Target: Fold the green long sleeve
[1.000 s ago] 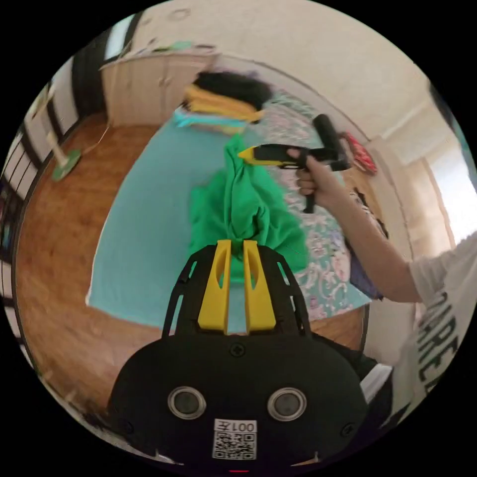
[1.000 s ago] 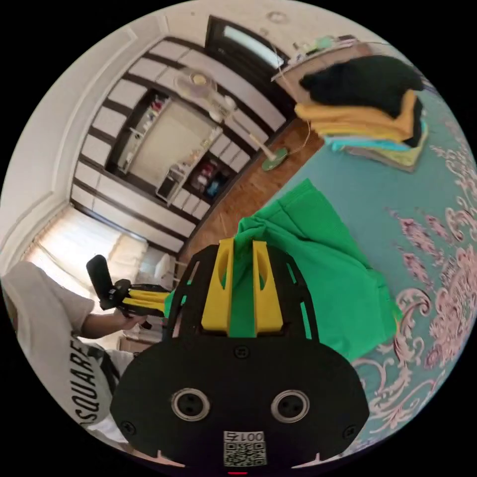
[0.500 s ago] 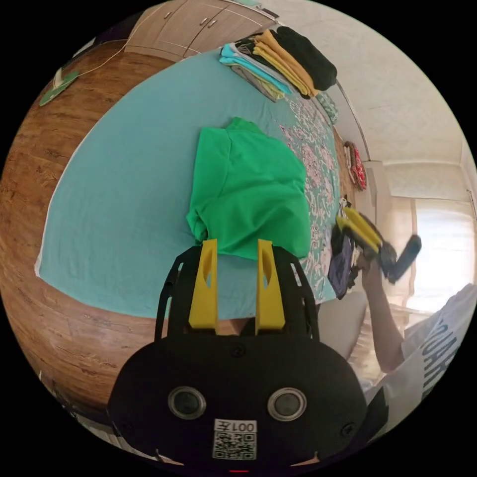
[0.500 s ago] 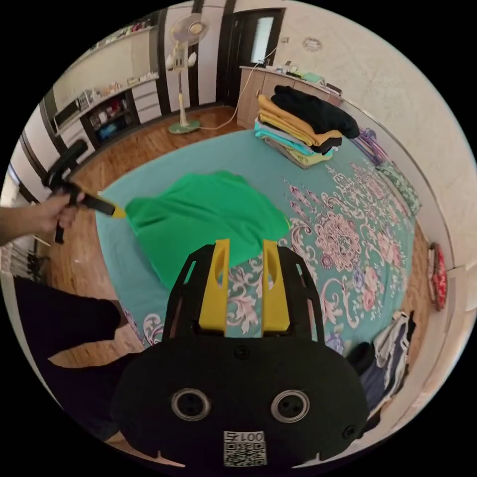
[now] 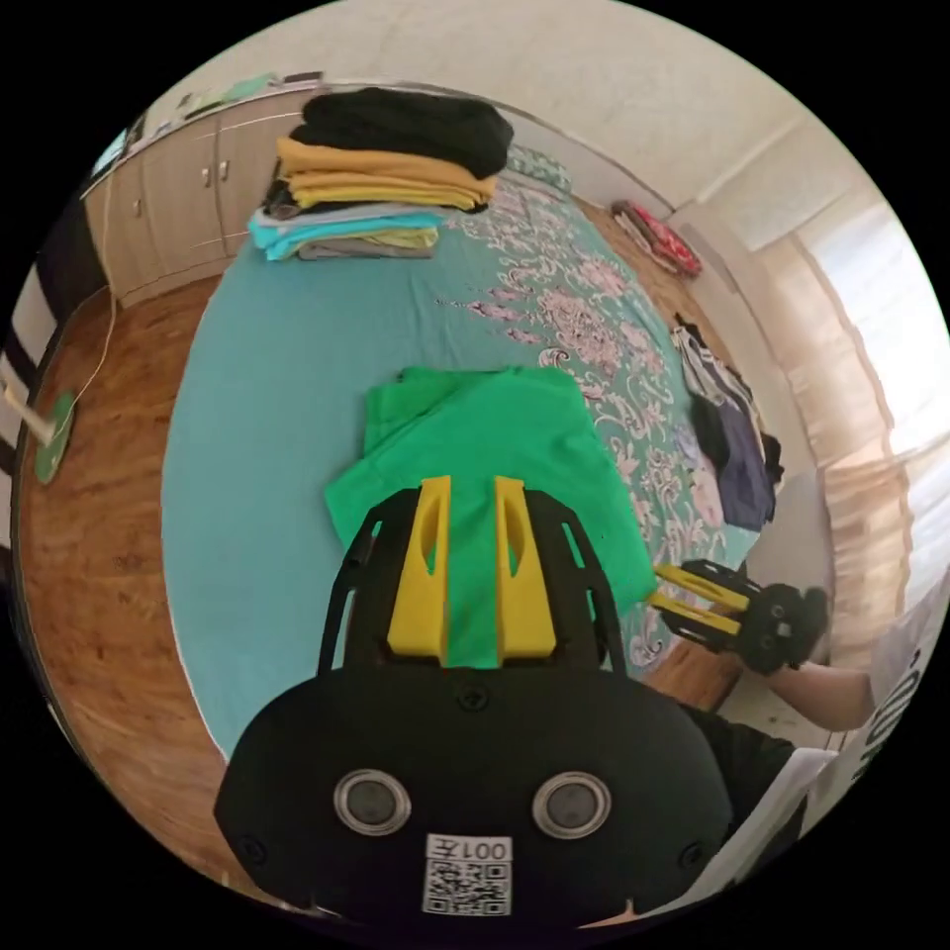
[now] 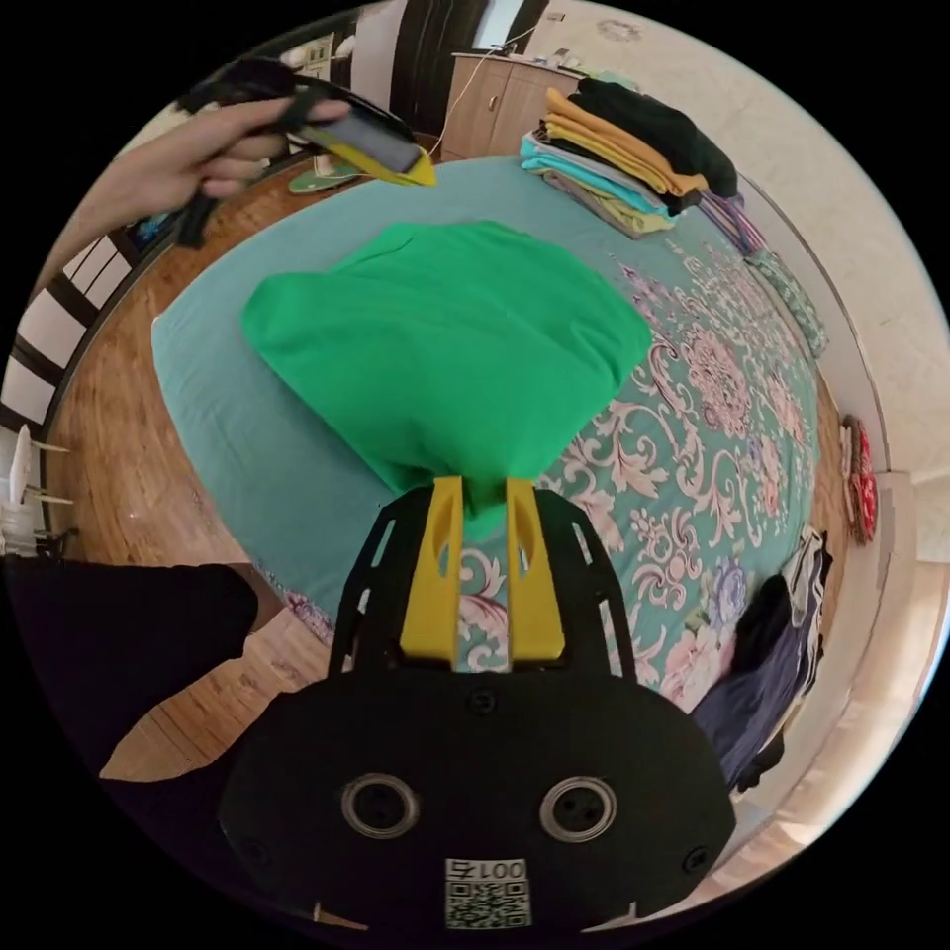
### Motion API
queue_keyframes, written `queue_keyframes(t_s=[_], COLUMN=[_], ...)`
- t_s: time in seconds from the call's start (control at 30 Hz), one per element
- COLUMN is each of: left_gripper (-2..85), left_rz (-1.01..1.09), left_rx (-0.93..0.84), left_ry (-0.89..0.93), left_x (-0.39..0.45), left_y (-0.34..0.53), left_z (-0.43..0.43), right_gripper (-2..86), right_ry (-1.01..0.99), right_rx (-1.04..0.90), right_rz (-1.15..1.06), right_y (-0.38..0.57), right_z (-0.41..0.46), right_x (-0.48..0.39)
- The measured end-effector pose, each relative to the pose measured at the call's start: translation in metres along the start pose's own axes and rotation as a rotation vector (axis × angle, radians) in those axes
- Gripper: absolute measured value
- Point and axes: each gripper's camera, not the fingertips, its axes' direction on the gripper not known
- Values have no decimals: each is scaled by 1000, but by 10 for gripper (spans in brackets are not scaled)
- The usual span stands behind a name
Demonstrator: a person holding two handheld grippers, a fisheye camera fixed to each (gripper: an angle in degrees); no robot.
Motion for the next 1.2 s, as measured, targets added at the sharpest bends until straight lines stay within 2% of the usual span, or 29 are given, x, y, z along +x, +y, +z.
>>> queue_keyframes(t_s=[0.13,0.23,0.4,0.5,0.57,0.63,0.7,0.73,0.83,0.9,0.97,1.1,1.2], left_gripper=[-6,-8,-5,9,4,-3,-7,-8,-7,-5,4,32,44], left_rz=[36,26,44,136,206,179,168,140,-16,-78,-153,-276,-401], left_rx=[-216,-201,-116,-69,-146,-208,-166,-171,-105,-65,-8,4,-42], left_ry=[-92,-69,-298,-297,-302,-362,-327,-297,-261,-296,-194,90,318], left_x=[-16,-13,10,22,23,11,0,-7,-27,-35,-44,-51,-47], left_y=[-48,-63,-63,-70,-83,-92,-98,-102,-97,-80,-45,16,57], left_z=[104,118,97,97,129,160,170,172,158,140,115,108,130], right_gripper=[17,9,5,7,10,11,10,9,9,10,17,65,106], right_ry=[13,-49,-164,-161,-170,-227,-173,-129,-193,-226,-294,-377,-589], right_rx=[-14,-2,-70,-1,67,55,53,118,146,88,24,111,30], right_rz=[-31,-19,-14,-42,-89,-145,-172,-151,-42,-65,-41,158,246], right_y=[31,33,21,15,5,-2,3,15,33,29,25,35,36], right_z=[18,33,21,1,2,21,45,52,62,58,50,50,93], right_x=[-16,-7,19,33,37,35,31,32,53,70,107,183,233])
